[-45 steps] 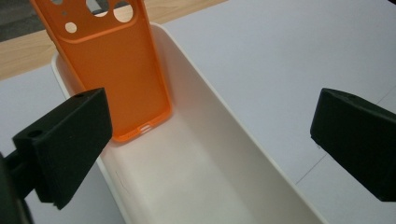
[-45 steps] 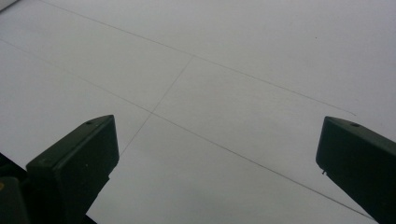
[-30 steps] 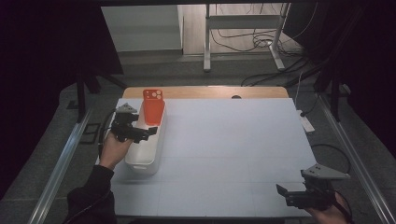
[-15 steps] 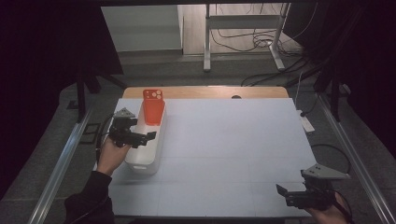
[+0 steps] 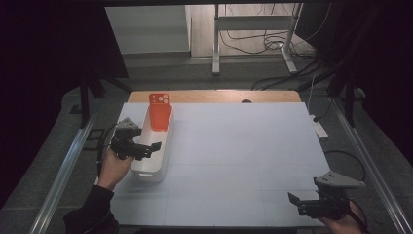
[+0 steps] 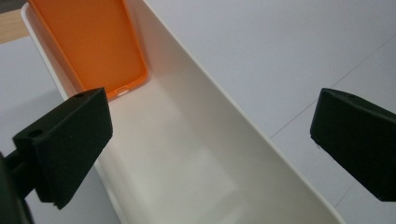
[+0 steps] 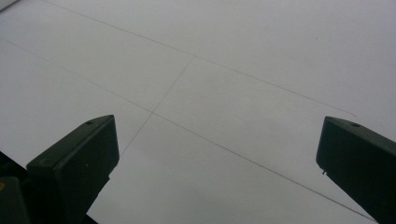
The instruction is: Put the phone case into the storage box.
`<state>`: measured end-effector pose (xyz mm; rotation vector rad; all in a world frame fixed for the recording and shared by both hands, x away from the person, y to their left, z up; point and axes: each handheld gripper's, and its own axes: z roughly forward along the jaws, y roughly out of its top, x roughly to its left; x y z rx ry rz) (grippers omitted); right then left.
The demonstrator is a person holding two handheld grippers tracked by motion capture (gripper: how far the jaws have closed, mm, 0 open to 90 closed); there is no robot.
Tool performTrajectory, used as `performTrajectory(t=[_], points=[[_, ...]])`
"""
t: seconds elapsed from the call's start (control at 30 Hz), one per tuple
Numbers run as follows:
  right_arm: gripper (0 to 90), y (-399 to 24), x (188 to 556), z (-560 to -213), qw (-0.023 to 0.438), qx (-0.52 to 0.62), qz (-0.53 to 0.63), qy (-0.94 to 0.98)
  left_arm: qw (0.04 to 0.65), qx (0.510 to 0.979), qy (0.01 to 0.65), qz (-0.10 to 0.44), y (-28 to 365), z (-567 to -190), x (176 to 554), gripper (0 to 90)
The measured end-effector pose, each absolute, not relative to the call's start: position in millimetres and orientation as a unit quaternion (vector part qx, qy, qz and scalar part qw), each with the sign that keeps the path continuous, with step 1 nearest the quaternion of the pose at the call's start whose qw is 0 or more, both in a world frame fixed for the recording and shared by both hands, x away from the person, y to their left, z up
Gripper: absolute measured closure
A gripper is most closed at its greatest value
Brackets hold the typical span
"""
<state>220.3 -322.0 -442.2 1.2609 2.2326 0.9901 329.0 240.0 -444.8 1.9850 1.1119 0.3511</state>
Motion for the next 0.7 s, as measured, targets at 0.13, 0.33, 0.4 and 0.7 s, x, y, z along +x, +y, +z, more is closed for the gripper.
performTrajectory(t=[0.13,0.33,0.4,0.7], points=[[0.0,-322,220,-442,0.195,0.450,0.354,0.796,0.407,0.789,0.439,0.141,239,-445,325,0.0],[0.0,-322,220,-442,0.195,0.450,0.354,0.797,0.411,0.788,0.435,0.142,237,-444,318,0.0],[0.0,-322,220,-442,0.195,0.450,0.354,0.797,0.411,0.788,0.435,0.142,237,-444,316,0.0],[0.0,-322,220,-442,0.195,0.448,0.353,0.798,0.414,0.783,0.441,0.142,240,-446,303,0.0]])
